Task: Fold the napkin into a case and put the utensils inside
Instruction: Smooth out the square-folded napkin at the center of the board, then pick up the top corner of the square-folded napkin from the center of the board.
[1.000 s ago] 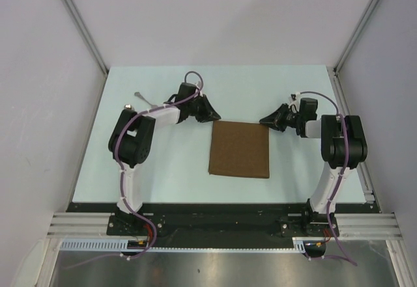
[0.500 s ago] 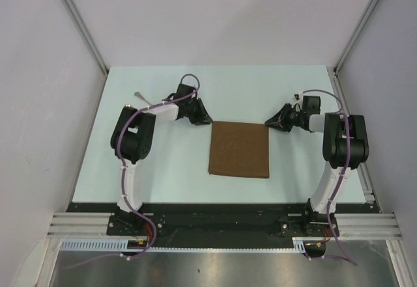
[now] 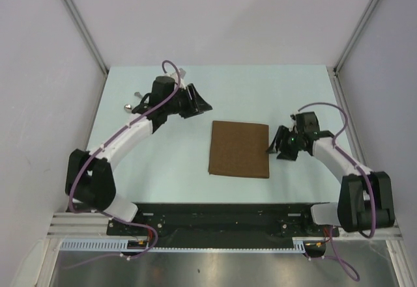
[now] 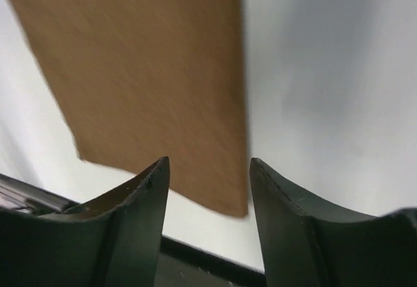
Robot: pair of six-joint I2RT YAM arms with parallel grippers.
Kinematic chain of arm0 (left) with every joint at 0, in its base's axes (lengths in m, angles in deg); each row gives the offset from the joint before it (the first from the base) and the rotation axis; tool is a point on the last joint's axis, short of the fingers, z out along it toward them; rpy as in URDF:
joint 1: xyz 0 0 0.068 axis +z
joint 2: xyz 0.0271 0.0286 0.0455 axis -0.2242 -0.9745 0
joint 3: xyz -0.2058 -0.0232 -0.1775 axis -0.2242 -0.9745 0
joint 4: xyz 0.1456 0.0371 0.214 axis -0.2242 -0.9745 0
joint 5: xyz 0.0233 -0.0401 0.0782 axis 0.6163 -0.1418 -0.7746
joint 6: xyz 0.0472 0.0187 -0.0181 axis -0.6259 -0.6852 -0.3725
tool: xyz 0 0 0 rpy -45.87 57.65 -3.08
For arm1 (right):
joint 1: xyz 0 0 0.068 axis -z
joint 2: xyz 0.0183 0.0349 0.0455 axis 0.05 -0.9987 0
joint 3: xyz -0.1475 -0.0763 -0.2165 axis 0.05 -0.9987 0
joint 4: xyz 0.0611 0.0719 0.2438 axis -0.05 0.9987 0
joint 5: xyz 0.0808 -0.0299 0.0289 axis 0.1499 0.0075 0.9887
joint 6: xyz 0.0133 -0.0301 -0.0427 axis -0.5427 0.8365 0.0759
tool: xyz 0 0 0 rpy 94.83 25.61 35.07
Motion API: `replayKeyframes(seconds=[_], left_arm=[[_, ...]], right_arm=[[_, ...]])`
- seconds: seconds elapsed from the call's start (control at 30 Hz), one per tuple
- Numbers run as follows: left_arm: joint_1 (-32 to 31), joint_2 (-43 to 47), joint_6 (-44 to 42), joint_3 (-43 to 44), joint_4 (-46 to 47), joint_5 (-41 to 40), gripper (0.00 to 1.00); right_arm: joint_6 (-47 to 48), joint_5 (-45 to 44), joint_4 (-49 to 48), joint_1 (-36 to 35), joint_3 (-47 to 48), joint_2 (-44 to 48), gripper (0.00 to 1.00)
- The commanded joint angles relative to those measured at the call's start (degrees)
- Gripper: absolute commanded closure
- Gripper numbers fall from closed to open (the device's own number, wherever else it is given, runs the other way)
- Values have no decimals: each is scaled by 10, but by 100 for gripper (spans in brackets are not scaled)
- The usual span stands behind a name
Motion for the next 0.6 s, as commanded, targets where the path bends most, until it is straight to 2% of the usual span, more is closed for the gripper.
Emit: replayKeyframes(seconds=[0.0,0.13,0.33,0.53,0.57], left_arm=[[-46,64,16,-91,37,49,48],[-82,91,23,-147,66,57,48],[-92,118,11,-164,53,57,48],[-91,135,3,-154,38,50,48],[-92,136,3,-151,37,49,48]], right_arm=[[-33,2,30,0,-85,102,39],[-79,32,-29,-9,-166,151,37],[-134,27,-92,-39,-215,137,40],[-148,-2,-91,-46,-227,129,51],[-149,0,-97,-46,-233,128,56]])
